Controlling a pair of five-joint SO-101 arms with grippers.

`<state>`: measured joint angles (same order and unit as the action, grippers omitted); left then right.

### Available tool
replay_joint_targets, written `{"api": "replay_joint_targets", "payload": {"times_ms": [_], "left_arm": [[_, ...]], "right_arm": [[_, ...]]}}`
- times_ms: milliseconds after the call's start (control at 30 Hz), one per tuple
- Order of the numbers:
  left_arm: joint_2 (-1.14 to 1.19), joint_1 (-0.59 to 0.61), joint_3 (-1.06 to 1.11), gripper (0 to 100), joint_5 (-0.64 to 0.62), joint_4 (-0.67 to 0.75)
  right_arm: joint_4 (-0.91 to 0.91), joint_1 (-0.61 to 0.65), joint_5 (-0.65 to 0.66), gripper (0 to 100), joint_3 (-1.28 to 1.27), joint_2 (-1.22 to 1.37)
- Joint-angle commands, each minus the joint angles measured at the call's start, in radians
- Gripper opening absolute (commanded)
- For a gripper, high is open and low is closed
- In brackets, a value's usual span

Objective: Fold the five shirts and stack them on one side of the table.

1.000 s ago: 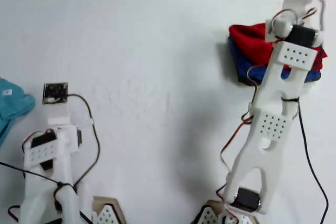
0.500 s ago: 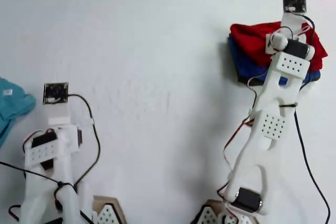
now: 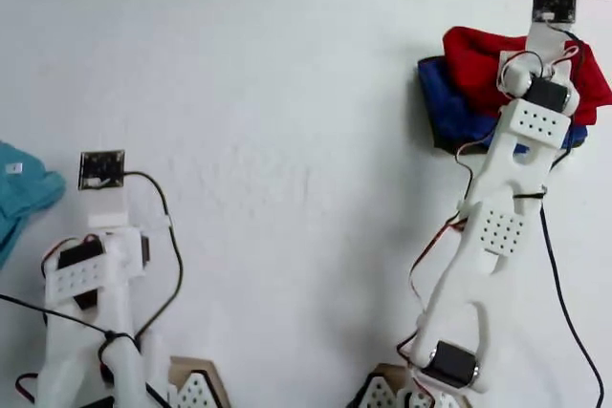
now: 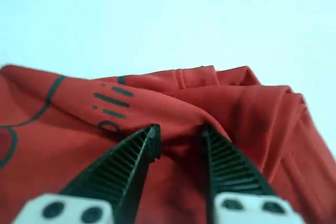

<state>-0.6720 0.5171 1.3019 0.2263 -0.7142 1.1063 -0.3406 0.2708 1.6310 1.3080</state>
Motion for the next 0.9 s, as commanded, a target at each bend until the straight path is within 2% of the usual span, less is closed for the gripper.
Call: {"api": "replay_joint_targets", "payload": {"times_ms": [0, 167, 333, 400, 500, 567, 767, 867], "left_arm": [[-0.020, -0.011, 0.002, 11, 0.003, 0.014], [-0.020, -0.011, 0.002, 11, 0.003, 0.014], [-0.020, -0.011, 0.002, 11, 0.003, 0.014], [-0.020, -0.011, 0.002, 11, 0.003, 0.014], [-0.020, -0.011, 0.002, 11, 0.003, 0.014], [-0.020, -0.011, 0.002, 11, 0.003, 0.014], [-0.020, -0.011, 0.002, 11, 0.003, 0.014], [-0.020, -0.011, 0.002, 11, 0.003, 0.014]], "right_arm": [[0.104, -0.019, -0.038, 14.8, 0.035, -0.179], [0.291, 0.018, -0.037, 22.0, 0.034, -0.265], [0.447, 0.051, -0.035, 22.2, 0.034, -0.315], [0.515, 0.077, -0.018, 19.7, 0.034, -0.321], [0.558, 0.110, 0.061, 8.9, 0.034, -0.309], [0.561, 0.111, 0.071, 3.8, 0.034, -0.285], [0.564, 0.101, 0.077, 6.0, 0.034, -0.151], [0.630, 0.102, 0.078, 5.7, 0.035, -0.110]]}}
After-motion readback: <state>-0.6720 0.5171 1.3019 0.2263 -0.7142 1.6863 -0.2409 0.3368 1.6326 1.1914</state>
